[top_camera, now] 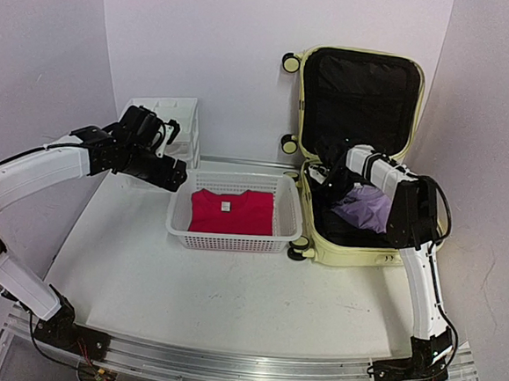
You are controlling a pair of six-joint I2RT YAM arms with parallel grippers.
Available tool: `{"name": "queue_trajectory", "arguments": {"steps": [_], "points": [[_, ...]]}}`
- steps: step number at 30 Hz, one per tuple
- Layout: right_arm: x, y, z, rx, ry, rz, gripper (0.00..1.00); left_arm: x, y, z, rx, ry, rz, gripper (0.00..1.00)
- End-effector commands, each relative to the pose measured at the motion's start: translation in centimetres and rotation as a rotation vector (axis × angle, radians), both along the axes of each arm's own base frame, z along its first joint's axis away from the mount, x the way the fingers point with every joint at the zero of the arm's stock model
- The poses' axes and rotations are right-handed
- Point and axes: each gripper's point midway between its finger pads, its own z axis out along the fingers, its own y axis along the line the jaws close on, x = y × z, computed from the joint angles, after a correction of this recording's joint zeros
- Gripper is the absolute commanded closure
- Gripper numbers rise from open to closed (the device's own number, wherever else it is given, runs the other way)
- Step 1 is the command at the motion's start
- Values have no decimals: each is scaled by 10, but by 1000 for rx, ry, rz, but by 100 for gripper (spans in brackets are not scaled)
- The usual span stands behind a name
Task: Open, take out, and arrange the luggage
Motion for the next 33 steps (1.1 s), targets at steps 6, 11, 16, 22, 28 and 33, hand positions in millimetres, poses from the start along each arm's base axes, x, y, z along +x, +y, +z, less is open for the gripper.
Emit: {"name": "queue_trajectory", "arguments": {"steps": [6, 11, 16, 22, 28, 33], "points": [[4, 2, -2, -42, -44, -6, 57, -5, 6, 15, -31, -37, 9, 8], [12, 1, 22, -36, -114, -39, 77, -4, 5, 15, -26, -37, 7, 7], [9, 1, 46, 5, -155, -67, 94, -4, 5, 15, -24, -37, 7, 7], [-6, 8, 71, 147, -160, -127, 100, -3, 4, 16, -26, -39, 4, 7], [-16, -2, 89, 346, -150, -308, 100, -4, 3, 16, -29, -37, -2, 7], [-20, -10, 102, 561, -107, -497, 100, -4, 3, 18, -32, -40, -7, 7]]}}
